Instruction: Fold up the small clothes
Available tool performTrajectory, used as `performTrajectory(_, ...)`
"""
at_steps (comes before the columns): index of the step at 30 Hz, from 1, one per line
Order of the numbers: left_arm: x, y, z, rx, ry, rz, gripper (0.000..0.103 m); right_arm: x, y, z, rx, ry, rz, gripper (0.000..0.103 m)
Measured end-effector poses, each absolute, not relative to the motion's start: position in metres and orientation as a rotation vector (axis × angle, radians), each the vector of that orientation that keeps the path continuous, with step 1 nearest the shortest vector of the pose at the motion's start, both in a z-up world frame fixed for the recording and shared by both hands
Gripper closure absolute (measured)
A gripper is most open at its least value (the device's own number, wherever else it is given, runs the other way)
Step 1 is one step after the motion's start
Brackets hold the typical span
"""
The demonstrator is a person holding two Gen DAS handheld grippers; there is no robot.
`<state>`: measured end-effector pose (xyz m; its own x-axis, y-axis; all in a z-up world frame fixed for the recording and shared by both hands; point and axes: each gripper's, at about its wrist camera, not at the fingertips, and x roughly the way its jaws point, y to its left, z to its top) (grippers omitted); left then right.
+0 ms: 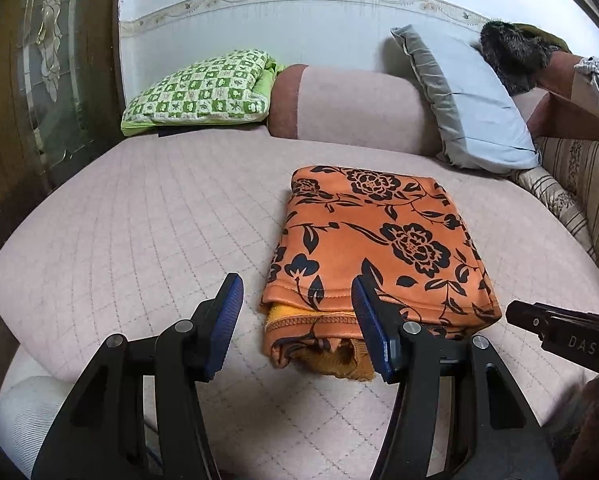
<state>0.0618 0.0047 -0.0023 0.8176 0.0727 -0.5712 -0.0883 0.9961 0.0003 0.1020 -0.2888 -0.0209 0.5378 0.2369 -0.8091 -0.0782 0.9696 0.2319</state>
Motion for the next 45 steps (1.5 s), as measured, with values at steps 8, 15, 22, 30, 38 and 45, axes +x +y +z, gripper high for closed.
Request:
performTrajectory(8,0.061,0.004,-0.002,-0.024,0.605,0.088,0.047,0.098,-0.289,-0.016,0.175,0.968,0.197,0.067)
performTrajectory(15,0.060,0.005,0.000,-0.028,0.602,0.081,0.047,0.094,-0.289,-0.010,0.182,0.940,0.203,0.067)
performTrajectory(22,0.051,0.008,0.005,-0.029,0.620,0.093,0.044,0.084,-0.288,0.001,0.188,0.880,0.213,0.067)
performTrajectory(30,0.024,0.007,0.013,-0.034,0.632,0.077,0.044,0.059,-0.284,0.012,0.203,0.864,0.268,0.067)
performTrajectory(38,0.004,0.001,0.031,-0.002,0.618,0.077,0.044,0.036,-0.283,0.029,0.215,0.840,0.291,0.049)
performTrajectory(45,-0.001,0.003,0.039,-0.014,0.637,0.068,0.044,0.032,-0.276,0.032,0.166,0.860,0.265,0.048)
